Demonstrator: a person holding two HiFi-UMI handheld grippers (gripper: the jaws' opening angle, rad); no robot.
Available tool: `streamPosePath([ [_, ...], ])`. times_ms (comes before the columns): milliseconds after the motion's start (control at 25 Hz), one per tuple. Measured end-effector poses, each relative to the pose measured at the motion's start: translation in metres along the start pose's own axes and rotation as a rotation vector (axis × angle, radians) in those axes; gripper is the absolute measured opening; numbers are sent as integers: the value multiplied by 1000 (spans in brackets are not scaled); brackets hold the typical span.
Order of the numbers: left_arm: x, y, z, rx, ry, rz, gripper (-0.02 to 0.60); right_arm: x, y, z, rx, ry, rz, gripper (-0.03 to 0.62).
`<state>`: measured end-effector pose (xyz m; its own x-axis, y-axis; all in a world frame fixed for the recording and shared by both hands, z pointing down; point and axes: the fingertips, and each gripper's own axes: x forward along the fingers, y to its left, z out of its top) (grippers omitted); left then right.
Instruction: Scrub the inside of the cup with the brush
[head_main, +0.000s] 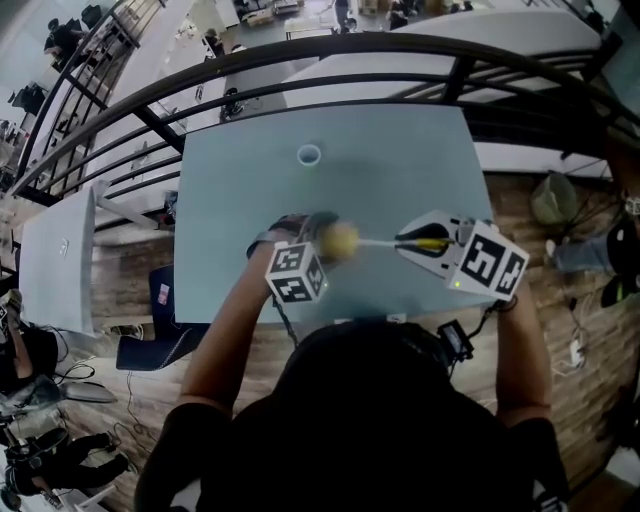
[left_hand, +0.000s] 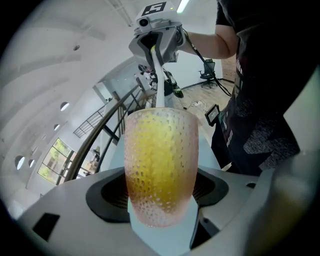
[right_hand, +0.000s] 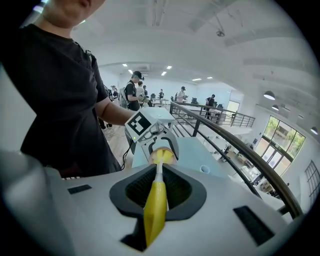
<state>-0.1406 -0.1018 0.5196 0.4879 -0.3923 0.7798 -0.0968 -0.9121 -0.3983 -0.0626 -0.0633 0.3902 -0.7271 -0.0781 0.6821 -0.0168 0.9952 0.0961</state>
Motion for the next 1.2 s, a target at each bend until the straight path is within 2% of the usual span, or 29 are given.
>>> streamPosePath([
  [320, -1, 6, -36, -64, -9, 21, 351, -13, 6, 3, 35, -21, -21, 44],
  [600, 6, 18, -58, -111, -18, 33, 351, -10, -1, -14, 105, 19, -30, 45],
  [920, 12, 20, -34, -97, -72, 59, 351, 7, -15, -38, 141, 24, 9, 45],
  [1120, 16, 25, -4, -114, -152, 65, 351, 20, -26, -34, 147, -5, 47, 46],
  [1200, 24, 28, -3, -126, -145, 67, 351, 25, -30, -31, 133, -8, 42, 46],
])
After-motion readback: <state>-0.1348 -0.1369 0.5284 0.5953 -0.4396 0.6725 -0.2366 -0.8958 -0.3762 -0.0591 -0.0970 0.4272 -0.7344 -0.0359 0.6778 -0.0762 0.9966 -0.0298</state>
